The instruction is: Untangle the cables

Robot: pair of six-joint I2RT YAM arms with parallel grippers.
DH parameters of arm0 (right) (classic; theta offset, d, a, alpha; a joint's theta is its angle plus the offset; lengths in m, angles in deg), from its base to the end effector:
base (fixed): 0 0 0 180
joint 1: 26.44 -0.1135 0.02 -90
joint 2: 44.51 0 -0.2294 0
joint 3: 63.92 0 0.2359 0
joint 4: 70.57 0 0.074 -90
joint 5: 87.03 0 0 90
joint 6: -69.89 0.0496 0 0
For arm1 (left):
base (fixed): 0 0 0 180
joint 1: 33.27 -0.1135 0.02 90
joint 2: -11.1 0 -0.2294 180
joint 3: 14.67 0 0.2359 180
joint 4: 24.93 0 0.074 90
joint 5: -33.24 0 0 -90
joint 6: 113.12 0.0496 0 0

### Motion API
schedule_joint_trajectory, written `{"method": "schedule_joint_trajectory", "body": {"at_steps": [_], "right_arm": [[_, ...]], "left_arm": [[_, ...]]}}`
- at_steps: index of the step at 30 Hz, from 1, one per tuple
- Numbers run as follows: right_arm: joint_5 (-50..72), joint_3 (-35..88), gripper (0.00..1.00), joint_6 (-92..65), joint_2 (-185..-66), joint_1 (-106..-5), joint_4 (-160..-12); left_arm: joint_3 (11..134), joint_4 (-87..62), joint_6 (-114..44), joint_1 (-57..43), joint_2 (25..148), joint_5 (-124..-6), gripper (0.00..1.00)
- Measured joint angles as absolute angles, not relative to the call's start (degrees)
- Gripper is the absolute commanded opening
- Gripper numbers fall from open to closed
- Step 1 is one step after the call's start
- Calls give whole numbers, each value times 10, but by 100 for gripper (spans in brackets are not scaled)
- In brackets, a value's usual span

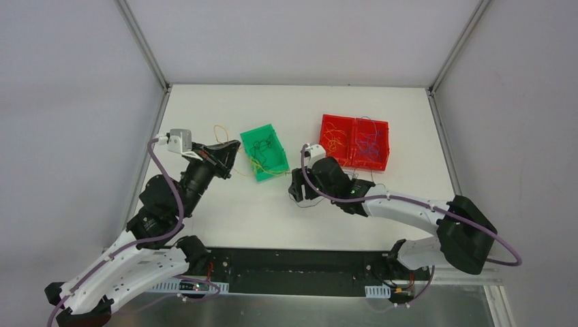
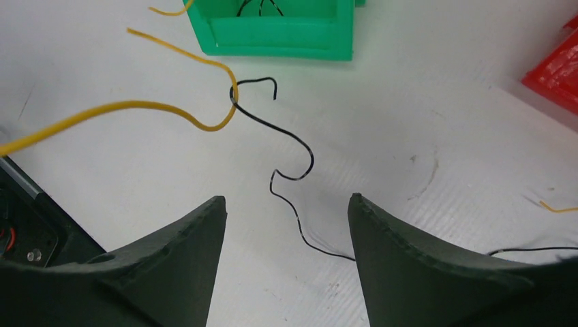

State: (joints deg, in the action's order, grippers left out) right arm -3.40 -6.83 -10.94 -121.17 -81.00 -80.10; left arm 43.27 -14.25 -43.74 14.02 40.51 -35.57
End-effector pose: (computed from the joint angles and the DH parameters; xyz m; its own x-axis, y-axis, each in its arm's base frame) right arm 0.1767 0.2388 0.1977 -0.3985 -0.2867 -0.8712 -0.6989 0.7100 0.0860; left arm 0.1094 -0.0921 0.3757 0.0355 -0.5226 -0.8519 0.4960 0.7492 -0.4389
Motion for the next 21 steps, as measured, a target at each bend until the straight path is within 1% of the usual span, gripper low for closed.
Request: {"method": "schedule_joint_trajectory", "body": {"at_steps": [2,3,5,7,8,10,12,16,21], "right_arm": [[-32,-61,65,-114,-1219,-810,-795],[-32,-54,60,-116,-1225,-810,-789],[-32,-43,43,-118,-1240,-810,-770],[-32,-38,23,-118,-1254,-810,-748],[-32,-36,17,-113,-1262,-810,-738],[-33,-35,10,-111,-1270,-810,-730],[-41,-36,0,-102,-1272,-808,-730],[-60,-54,0,-71,-1245,-786,-731],[-141,-76,0,10,-1151,-718,-831]], "left_arm": [[437,-142,-440,140,405,-357,0],[439,-142,-442,140,406,-357,0],[447,-140,-448,140,409,-358,0],[460,-138,-452,140,416,-358,0],[466,-137,-452,140,419,-357,0],[482,-134,-452,140,426,-357,0],[498,-129,-452,140,431,-353,0],[515,-125,-452,140,430,-339,0],[517,-113,-447,140,428,-316,0]]}}
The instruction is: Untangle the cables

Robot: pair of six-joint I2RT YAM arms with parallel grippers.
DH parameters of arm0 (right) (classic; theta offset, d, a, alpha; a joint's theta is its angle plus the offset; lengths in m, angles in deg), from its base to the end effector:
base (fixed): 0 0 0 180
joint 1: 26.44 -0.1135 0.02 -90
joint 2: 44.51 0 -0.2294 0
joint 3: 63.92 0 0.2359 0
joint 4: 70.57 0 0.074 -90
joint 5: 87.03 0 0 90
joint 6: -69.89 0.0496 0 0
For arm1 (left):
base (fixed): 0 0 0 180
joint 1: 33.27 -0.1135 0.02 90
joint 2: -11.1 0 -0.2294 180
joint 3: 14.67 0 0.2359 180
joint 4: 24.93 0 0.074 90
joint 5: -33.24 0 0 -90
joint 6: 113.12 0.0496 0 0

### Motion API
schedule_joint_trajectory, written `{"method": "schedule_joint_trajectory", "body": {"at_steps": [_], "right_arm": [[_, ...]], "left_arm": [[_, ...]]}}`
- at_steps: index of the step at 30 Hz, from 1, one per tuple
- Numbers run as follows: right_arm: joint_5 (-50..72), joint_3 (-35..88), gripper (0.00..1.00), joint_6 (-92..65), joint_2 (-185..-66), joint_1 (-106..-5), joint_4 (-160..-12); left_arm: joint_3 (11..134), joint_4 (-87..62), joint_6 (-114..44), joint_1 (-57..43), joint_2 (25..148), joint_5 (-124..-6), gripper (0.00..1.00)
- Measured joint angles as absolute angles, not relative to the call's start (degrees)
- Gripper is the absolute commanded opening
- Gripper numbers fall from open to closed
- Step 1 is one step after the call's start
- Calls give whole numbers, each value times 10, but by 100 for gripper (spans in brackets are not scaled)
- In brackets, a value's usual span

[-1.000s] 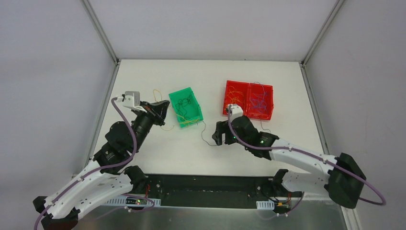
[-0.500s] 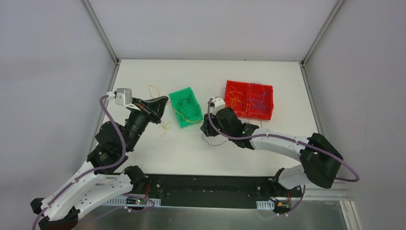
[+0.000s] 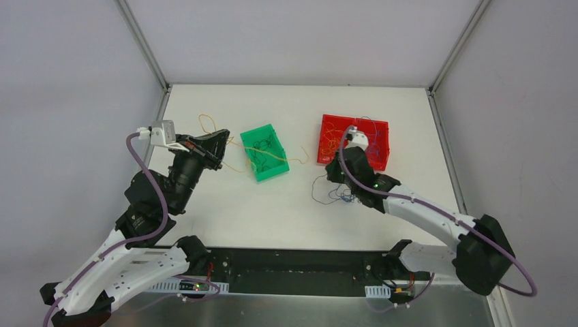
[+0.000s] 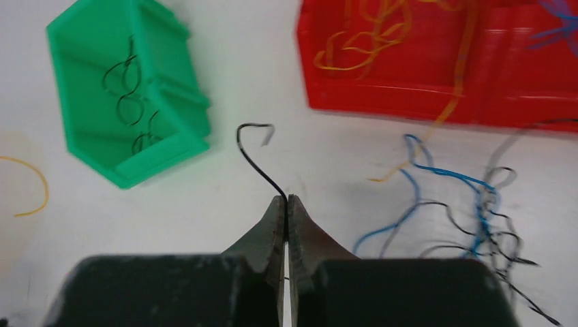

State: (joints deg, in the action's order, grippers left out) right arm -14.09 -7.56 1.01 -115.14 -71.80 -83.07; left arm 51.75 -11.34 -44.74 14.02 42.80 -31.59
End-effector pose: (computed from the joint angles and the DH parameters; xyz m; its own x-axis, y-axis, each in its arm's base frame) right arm 0.2078 0.1897 0.2171 -0.4740 0.0102 -0.8805 -0.3488 0.9159 0.1984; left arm 0.1034 -0.0809 0.4113 0.0814 -0.5798 -0.8107 0.4582 0.7441 -0.4862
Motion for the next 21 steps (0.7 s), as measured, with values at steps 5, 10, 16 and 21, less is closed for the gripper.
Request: {"method": "schedule_joint_trajectory", "body": {"at_steps": [5,10,16,21], "right_arm": [[-191,-104,0,41,-1063,-680,-935],[-190,-129,98,52,-1012,-681,-998],[-88,-137,99,7,-983,-689,-982],[41,-154,99,-35,-886,-717,-895]], "left_arm": [[517,-110,-446,140,430,-305,0],[521,-113,-446,140,451,-295,0],[535,-116,-450,140,508,-339,0],[537,-116,-465,140,546,-386,0]]}}
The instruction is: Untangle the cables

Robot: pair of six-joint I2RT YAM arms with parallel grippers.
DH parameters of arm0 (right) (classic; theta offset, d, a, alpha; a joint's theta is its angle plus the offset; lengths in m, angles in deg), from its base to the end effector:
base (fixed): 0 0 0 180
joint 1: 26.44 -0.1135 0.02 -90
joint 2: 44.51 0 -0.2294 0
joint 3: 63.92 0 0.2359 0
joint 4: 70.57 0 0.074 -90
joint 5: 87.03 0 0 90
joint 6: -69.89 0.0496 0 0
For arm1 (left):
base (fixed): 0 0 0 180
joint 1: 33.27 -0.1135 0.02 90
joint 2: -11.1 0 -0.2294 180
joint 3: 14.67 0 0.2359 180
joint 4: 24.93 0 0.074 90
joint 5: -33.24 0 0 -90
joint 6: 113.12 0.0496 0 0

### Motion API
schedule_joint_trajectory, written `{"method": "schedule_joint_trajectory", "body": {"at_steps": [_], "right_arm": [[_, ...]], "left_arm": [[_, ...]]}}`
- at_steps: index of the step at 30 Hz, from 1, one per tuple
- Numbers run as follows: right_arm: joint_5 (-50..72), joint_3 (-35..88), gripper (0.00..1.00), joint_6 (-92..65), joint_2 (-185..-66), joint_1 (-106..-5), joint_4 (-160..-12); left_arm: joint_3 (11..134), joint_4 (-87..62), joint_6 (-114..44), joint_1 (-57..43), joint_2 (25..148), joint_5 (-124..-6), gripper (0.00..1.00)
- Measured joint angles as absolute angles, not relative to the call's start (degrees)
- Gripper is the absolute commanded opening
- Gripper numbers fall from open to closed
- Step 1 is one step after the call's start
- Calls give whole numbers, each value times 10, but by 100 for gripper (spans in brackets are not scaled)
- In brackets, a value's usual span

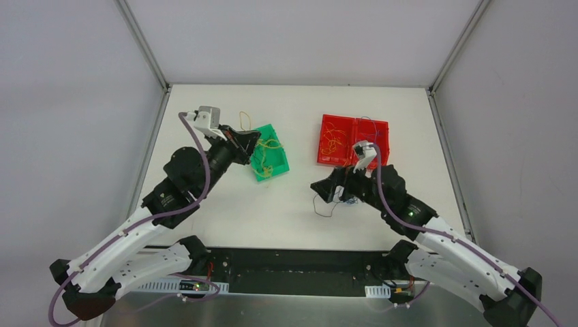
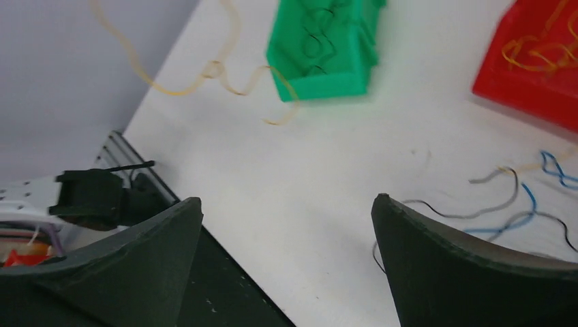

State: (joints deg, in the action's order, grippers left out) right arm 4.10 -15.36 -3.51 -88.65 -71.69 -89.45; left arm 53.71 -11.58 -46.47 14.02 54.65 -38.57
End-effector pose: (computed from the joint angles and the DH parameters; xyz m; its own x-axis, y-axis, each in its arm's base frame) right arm 0.1473 0.1500 0.2606 -0.3752 0.0273 -0.9266 -0.6431 0.7122 0.2814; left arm 0.1379 -0.1266 0.3947 -0.0705 -0.4788 -0.8751 0.5039 0.7400 -0.4455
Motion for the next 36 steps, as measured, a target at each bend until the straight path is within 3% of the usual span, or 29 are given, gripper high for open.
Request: {"method": "schedule_joint_trajectory", "body": {"at_steps": [11,25,27,31,36], "right_arm": [[155,-140,96,-97,-878,-721,-771],[229,-161,57,-107,-873,-726,-695],[244,-161,54,-106,-879,-727,-686],[271,-165,30,-97,-887,-728,-665],[281,-183,20,-83,-877,-728,-646]], "left_arm": [[555,-127,-494,140,658,-539,0],[578,-175,-509,140,736,-861,0],[578,-185,-515,140,746,-884,0],[578,-190,-526,140,759,-909,0],[577,-188,-524,140,753,-888,0]]}}
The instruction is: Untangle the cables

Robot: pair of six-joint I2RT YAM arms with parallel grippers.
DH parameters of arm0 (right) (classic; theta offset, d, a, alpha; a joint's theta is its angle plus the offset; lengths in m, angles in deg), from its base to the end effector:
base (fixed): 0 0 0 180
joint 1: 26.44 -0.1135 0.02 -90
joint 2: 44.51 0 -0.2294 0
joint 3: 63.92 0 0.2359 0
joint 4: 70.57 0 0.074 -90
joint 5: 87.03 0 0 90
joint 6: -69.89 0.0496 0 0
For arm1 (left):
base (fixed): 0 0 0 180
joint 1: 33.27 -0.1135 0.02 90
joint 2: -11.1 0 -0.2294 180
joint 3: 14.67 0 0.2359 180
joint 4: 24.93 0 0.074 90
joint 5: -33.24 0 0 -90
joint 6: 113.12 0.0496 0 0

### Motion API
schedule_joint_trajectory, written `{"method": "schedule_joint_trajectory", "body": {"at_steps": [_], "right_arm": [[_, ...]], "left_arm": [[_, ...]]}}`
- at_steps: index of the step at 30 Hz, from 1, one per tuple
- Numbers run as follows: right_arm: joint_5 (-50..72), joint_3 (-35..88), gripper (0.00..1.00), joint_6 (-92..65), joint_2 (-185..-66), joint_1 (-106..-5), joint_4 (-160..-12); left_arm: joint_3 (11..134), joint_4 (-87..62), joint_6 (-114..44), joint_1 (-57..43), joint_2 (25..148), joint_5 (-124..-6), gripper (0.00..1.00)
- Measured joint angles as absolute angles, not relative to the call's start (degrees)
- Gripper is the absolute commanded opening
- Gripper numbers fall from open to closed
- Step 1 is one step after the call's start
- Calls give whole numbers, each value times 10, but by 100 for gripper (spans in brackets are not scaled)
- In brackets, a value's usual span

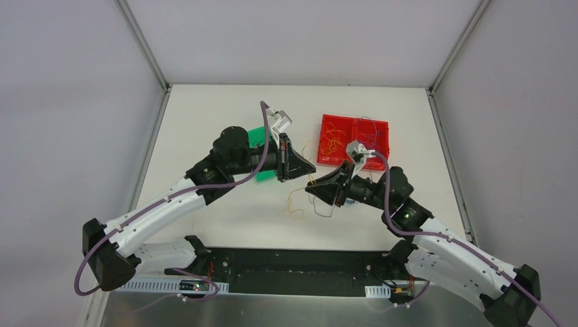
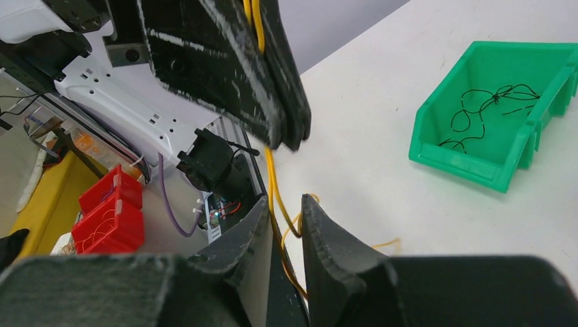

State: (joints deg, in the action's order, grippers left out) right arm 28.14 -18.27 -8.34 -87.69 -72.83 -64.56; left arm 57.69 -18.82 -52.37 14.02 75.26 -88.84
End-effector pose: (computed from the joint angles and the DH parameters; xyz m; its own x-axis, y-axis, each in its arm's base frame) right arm 0.1268 0.1637 0.2982 -0.0933 0.1697 -0.9811 -0.9463 0.2912 0.1404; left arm 0.1634 -0.2159 0.3578 -0.4585 -0.1136 -0.8814 0.8694 0.1481 -0.4714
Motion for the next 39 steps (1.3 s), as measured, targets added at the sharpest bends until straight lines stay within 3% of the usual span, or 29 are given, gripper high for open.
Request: {"method": "schedule_joint_trajectory", "body": {"at_steps": [4,13,16,18,20,22,30,39], "right_arm": [[281,-199,1,-73,-859,-728,-638],[219,-202,0,-61,-845,-728,-635],[183,-202,0,-60,-837,-728,-660],[150,-201,0,-60,-826,-728,-680],[110,-195,0,-60,-820,-727,-701],[77,-176,0,-60,-830,-721,-722],[10,-43,0,-45,-971,-631,-792],[-62,99,0,-53,-1112,-573,-878]], "left_arm": [[559,-186,-518,139,721,-832,0],[519,-168,-527,120,710,-726,3],[519,-174,-544,116,736,-716,15],[519,-174,-552,107,755,-702,38],[519,-172,-560,84,782,-684,67],[519,-173,-571,66,809,-677,79],[520,-155,-597,49,871,-684,85],[488,-132,-569,49,717,-592,88]]}}
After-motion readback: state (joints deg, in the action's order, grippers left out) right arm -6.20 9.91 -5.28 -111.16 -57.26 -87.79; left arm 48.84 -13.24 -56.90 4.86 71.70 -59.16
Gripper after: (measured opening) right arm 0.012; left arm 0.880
